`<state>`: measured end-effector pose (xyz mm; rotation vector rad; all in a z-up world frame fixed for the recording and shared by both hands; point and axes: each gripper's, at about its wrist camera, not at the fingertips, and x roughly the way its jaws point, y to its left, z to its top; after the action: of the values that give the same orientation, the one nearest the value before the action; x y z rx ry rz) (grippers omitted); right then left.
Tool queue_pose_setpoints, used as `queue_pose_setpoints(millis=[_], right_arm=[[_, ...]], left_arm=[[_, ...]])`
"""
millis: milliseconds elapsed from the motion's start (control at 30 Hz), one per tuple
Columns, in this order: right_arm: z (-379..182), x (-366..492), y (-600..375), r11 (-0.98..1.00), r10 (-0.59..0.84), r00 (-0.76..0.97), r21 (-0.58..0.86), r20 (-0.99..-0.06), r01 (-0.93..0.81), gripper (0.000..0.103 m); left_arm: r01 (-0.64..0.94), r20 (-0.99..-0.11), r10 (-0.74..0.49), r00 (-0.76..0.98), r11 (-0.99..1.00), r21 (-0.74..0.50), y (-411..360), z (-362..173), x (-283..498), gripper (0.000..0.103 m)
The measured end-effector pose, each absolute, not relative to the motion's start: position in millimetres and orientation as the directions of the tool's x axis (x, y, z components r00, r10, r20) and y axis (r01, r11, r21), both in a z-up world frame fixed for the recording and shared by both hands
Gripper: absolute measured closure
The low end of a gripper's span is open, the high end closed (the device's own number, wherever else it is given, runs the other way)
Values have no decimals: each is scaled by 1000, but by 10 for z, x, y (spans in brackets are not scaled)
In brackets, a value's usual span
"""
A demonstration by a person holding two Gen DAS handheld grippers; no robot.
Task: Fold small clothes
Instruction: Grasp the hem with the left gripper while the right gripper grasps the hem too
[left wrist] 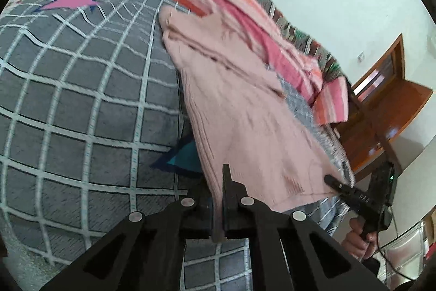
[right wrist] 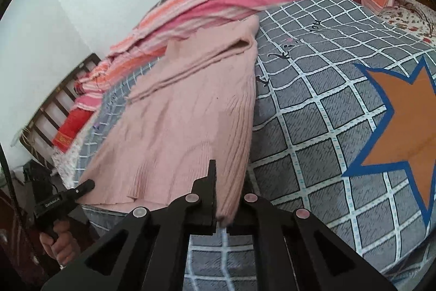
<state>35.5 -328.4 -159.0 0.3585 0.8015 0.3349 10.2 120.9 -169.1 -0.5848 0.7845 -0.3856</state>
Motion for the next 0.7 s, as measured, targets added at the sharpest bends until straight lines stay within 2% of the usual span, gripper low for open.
queue_pose_setpoints(millis=[367,700], right_arm=[[-1309,-234,-3132,866,468,663,452,-584,-213,99],[-1027,-297,-3067,869,460,691,443,-558,-221,99]], left_arm=[[150,-486,-525,699,772,-618,1415,-1317,-286,98],[139,-495,-474,729,810,-570,1383,-1104,-348,98]])
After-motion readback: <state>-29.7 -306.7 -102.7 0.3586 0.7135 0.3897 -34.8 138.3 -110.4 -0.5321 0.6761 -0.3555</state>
